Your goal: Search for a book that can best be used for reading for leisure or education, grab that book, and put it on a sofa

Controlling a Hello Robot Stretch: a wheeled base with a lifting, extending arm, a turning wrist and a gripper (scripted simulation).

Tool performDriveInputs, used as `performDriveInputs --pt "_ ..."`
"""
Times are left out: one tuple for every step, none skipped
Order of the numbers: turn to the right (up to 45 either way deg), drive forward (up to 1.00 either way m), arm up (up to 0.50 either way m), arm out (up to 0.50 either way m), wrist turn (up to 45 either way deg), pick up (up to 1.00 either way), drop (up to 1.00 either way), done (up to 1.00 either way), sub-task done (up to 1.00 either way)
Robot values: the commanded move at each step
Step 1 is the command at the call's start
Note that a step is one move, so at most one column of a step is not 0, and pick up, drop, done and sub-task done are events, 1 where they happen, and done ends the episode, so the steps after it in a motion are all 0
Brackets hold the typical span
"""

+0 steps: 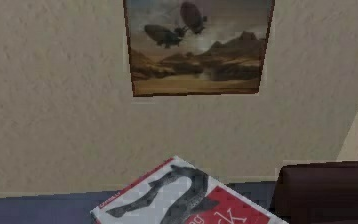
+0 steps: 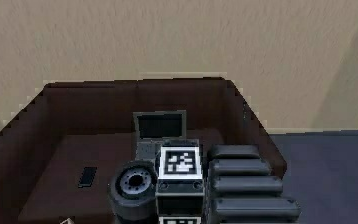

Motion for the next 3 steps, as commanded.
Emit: performDriveInputs --pt "0.0 0.0 0.0 0.48 0.0 0.0 0.0 0.0 0.0" --pt "0.0 0.0 0.0 0.0 45.0 0.0 0.0 0.0 0.0" --pt "0.0 0.0 0.0 0.0 30.0 0.0 0.0 0.0 0.0"
